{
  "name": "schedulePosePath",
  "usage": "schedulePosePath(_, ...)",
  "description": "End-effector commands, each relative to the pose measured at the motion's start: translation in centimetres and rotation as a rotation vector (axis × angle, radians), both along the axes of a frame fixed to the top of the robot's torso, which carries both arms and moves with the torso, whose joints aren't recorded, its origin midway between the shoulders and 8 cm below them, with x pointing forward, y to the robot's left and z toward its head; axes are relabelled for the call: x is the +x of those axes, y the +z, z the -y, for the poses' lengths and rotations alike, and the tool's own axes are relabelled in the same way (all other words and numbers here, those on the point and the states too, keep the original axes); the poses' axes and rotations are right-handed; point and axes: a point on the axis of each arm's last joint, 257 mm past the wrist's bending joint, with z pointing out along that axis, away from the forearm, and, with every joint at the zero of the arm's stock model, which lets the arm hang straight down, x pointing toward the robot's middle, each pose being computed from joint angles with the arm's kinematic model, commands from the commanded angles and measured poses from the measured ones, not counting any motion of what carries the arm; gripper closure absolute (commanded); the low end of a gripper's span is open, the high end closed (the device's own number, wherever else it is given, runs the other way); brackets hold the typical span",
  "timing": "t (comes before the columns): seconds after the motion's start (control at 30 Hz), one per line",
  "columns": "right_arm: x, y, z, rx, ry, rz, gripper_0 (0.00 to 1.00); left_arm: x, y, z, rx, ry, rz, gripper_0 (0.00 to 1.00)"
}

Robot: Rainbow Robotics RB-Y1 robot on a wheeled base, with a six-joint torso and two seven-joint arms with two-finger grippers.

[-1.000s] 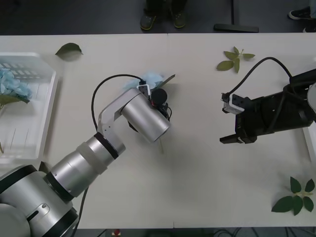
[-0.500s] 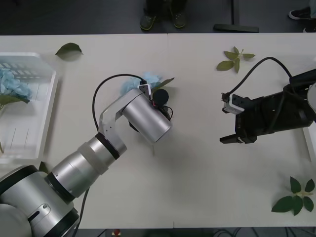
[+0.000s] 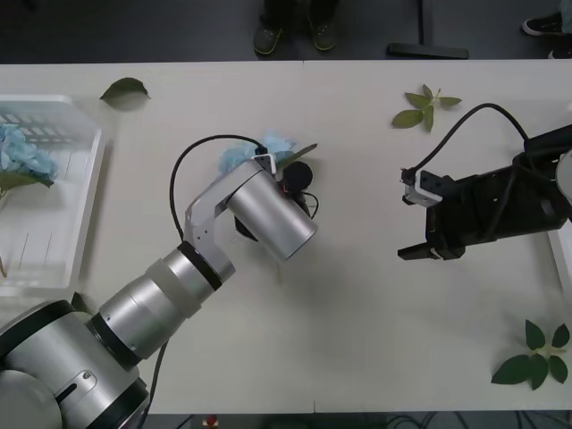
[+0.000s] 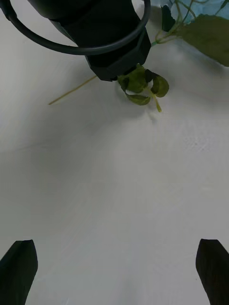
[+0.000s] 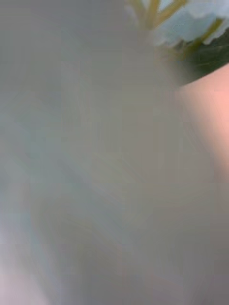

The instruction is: Place the red flowers into the right box and the blue flowers into the left box. If a person shows an open palm, hand one flower to the person first, then continue sorting.

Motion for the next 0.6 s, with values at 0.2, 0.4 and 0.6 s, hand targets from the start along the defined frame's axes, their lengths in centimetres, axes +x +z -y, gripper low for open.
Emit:
schedulePosePath(0.2,0.4,1.3,-0.3,-0.009,0.019,0.044,0.03,-0.3,7.6,-3.2,0.047,0.059,0.066,1.0)
schedulePosePath(0.4,0.4,1.3,-0.3,-0.009,0.019,0.044,0.03,-2.3,12.6,-11.1,0.213,0.071,0.099,1.0)
schedulePosePath(0.6,0.4,1.3,-0.3,-0.009,0.019,0.044,0.03,-4.6,16.4,-20.4,0.394,0.082,0.123,1.0)
